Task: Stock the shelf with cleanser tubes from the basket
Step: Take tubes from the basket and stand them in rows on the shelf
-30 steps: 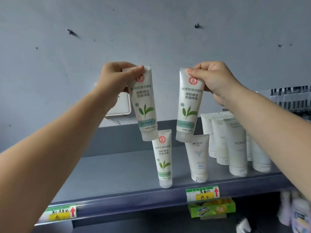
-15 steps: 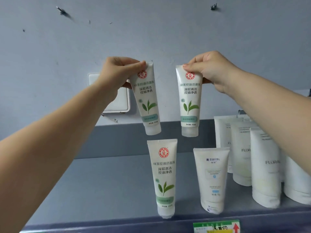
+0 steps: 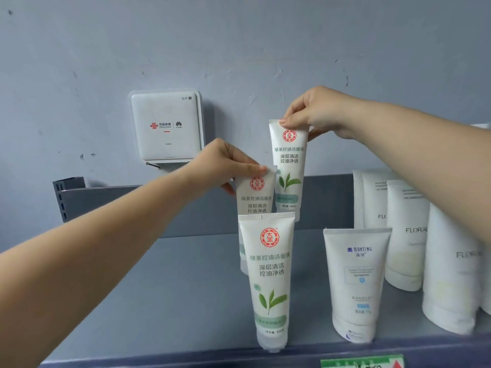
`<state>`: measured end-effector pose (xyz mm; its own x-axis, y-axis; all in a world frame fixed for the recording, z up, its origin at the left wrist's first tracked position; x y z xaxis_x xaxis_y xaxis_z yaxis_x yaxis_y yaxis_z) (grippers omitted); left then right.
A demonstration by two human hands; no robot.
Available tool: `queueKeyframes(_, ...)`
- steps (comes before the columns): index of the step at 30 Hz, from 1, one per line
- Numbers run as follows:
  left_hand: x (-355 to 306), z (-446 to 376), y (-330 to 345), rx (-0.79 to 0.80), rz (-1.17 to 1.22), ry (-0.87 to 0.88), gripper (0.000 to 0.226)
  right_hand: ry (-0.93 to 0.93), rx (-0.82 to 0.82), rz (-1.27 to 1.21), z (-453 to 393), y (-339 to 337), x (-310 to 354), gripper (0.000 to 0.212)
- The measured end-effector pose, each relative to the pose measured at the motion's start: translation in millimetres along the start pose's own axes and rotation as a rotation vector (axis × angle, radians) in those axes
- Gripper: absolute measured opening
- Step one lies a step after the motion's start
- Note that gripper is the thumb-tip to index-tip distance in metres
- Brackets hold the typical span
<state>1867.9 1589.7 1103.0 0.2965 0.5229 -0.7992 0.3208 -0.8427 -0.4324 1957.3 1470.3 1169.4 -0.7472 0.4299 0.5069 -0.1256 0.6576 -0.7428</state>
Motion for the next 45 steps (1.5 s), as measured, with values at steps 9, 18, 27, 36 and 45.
queueKeyframes(9,26,7,25,0.088,0.062,-0.066,0.013,0.061,0.09,0.058,0,32,-16,0.011)
queueKeyframes(18,37,10,30,0.086,0.065,-0.089,0.01,0.074,0.116,0.063,-4,50,-20,0.013)
queueKeyframes(27,45,16,23,0.181,-0.046,-0.17,0.017,0.069,0.178,0.104,-11,78,-23,0.005)
queueKeyframes(36,43,19,22,0.173,-0.076,-0.129,0.018,0.07,0.289,0.172,-8,102,-28,0.002)
queueKeyframes(45,44,18,23,0.161,-0.11,-0.118,0.024,0.06,0.355,0.229,-5,108,-23,0.004)
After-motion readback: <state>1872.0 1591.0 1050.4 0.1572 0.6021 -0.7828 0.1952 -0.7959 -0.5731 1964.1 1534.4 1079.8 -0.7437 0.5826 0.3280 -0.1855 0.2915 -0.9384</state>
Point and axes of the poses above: each hand's wrist, its own z-axis away from the middle knuckle, its own y-axis out of the palm, x = y × z, the point moved 9 cm from there along -z, towards the middle knuckle, and after that the axes turned 10 degrees about z, right-handed, at the moved point
